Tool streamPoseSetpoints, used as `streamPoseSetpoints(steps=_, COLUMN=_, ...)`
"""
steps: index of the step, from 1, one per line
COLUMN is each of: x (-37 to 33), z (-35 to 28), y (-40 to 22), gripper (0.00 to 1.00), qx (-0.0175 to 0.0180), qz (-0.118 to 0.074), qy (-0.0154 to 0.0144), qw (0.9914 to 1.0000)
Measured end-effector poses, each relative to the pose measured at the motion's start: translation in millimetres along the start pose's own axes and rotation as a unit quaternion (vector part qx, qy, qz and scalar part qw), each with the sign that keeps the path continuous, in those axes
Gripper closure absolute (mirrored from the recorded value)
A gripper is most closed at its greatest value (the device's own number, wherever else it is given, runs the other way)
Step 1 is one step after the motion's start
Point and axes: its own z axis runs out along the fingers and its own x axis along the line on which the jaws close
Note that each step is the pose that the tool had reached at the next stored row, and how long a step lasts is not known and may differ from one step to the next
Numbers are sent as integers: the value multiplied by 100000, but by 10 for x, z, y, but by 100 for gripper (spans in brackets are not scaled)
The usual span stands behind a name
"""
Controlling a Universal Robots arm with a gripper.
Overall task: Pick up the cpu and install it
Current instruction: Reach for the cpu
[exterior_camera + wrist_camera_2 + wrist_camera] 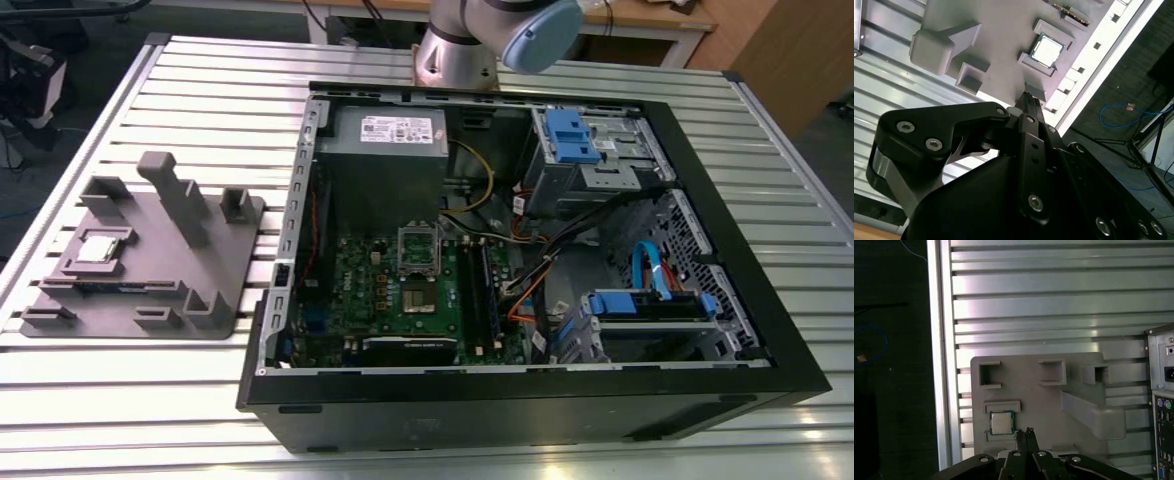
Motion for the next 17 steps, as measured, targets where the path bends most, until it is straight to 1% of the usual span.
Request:
streamPoseSetpoints(steps=3, x=8, z=48, y=-3, gripper=89, qx=85, qz=10, qy=49, qw=100000)
streamPoseSetpoints(steps=7, x=11, z=92, y=-8, gripper=89, qx=358, qz=-1, qy=145, qw=99999)
streamPoseSetpoints(steps=17, x=18, z=208, y=-16, gripper=89, qx=1018, qz=-32, qy=584, qw=99993)
